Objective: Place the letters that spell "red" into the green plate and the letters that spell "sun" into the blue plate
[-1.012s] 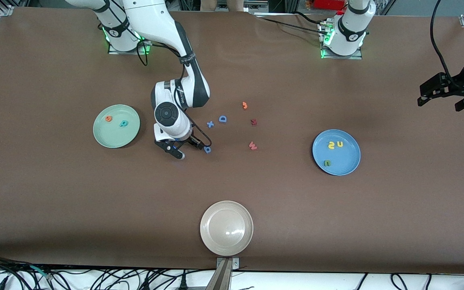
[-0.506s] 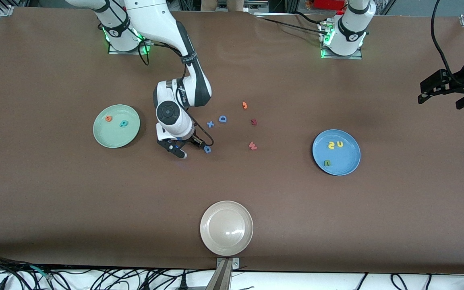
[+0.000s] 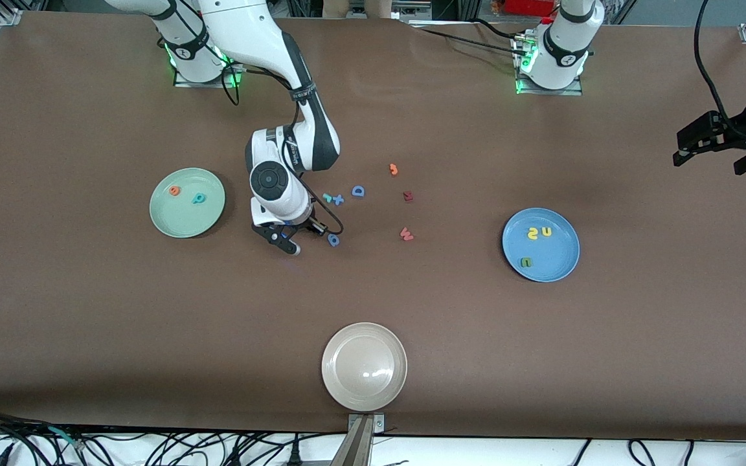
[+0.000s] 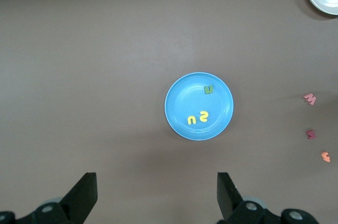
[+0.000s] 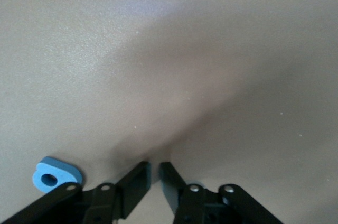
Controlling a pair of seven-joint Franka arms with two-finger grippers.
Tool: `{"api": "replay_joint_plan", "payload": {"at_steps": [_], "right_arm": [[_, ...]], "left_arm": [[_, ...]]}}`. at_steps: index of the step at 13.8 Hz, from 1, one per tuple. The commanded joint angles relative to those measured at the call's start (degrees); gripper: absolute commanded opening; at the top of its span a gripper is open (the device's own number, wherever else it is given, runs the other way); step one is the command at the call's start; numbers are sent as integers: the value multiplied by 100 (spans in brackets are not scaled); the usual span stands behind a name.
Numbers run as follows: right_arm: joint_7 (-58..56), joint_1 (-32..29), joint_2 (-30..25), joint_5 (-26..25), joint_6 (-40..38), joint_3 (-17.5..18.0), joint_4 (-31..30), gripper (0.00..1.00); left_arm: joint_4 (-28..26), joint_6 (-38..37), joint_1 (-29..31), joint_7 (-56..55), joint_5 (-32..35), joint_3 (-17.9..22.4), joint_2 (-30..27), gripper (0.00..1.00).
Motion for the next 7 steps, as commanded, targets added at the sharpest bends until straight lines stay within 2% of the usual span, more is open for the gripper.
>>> {"api": "replay_joint_plan", "payload": {"at_steps": [1,3,7], "right_arm": [[-21,39,25,131,21,3,-90,0],[-47,39,-71,131,-154,-58,-90,0],[-179,48,-518,105,-1154,-575,-81,0]], "left_arm": [[157,-117,13,-43,-12,-26,57,100],[157,-117,22,-43,-12,-17,57,100],[157,-117,22,-43,-12,-17,57,100]]}}
